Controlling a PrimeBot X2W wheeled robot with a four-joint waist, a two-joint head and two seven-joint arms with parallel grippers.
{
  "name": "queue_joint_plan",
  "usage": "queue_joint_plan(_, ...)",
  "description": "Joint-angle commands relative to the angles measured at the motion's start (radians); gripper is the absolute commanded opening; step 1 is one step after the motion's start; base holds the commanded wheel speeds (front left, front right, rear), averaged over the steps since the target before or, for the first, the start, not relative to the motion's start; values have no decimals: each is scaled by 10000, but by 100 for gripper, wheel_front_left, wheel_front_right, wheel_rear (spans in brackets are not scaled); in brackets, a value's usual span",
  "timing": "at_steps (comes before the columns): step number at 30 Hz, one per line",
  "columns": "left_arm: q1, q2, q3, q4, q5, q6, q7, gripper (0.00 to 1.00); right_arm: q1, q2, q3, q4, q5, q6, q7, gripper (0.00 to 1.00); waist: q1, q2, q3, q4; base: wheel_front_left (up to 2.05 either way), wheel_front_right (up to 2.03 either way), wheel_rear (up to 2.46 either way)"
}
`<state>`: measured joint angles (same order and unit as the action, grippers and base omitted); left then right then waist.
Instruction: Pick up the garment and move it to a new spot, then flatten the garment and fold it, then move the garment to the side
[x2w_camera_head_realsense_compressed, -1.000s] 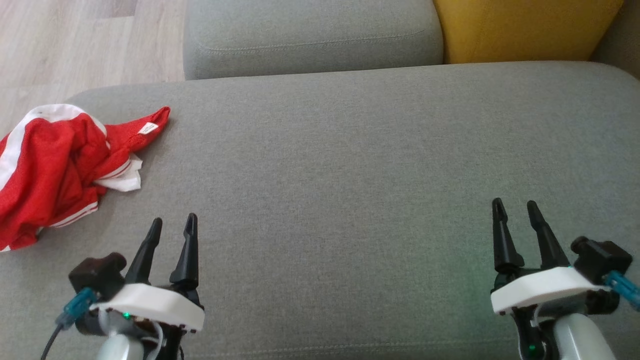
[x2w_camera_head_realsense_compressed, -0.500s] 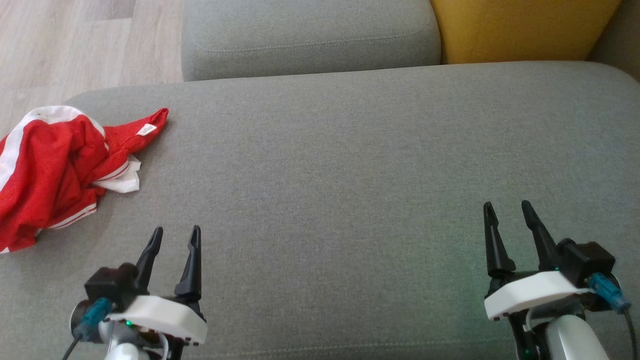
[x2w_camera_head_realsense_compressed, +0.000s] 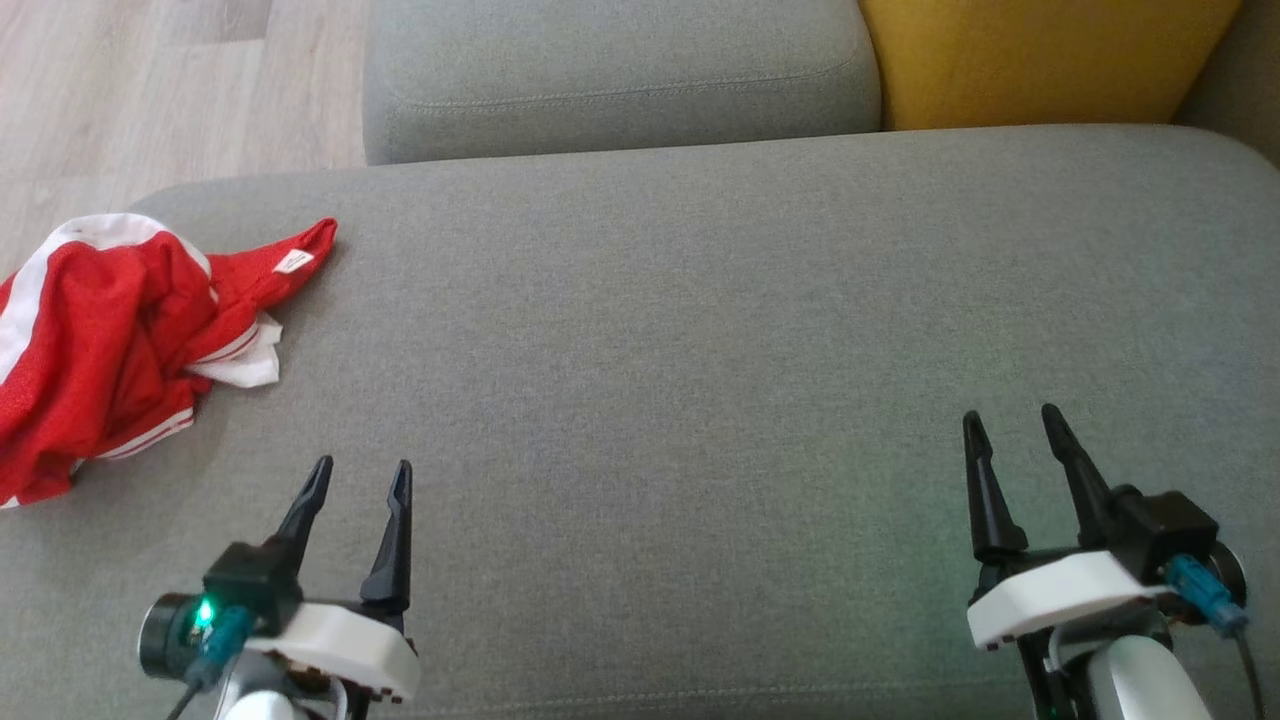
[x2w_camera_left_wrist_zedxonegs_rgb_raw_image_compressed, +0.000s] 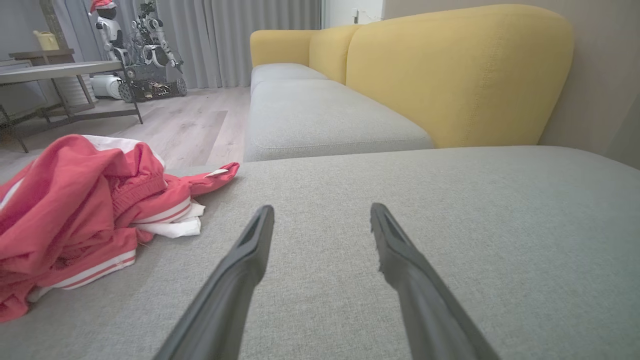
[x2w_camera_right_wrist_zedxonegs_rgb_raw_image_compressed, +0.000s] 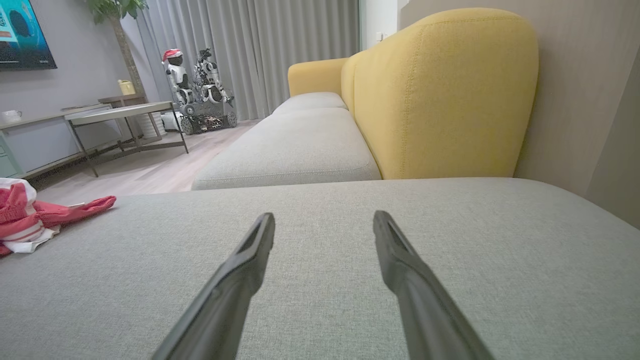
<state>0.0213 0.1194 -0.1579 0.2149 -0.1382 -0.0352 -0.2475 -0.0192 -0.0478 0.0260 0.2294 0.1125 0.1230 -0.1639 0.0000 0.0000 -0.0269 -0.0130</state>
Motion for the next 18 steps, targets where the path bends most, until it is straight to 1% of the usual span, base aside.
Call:
queue_joint_plan(1,-261,90,280,-285,255,49,-143,100,-157,-26,268,-273,-133,77,-138,100,0,0,-5,-4,0,0,0)
queue_joint_plan(8,-248,-10,403,-122,79,16,-143,100,-161,-25,266,-105,505,77,-106,100,0,0,1,-4,0,0,0)
queue_joint_plan(18,-239,-60,517,18,-15,6,-143,100,-232,-25,268,64,658,77,-117,100,0,0,24,-16,0,0,0)
